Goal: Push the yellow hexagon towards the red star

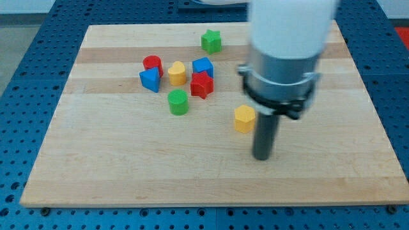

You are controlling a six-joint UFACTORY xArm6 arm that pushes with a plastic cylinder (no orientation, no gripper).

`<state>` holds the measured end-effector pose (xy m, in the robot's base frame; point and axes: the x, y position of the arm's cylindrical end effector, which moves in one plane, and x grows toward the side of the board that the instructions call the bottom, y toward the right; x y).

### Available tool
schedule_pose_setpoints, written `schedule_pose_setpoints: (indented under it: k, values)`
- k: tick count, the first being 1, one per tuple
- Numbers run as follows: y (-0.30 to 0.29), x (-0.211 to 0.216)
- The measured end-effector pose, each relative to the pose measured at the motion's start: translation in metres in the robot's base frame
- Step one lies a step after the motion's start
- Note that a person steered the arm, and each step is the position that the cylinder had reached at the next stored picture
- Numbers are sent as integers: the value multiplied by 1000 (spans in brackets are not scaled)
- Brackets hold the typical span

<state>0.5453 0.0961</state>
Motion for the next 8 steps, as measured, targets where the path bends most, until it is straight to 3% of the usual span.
schedule_pose_setpoints:
  k: [3, 4, 7, 8]
  values:
    - [-22, -31]
    - [10, -34]
    - [-31, -55]
    - [-13, -64]
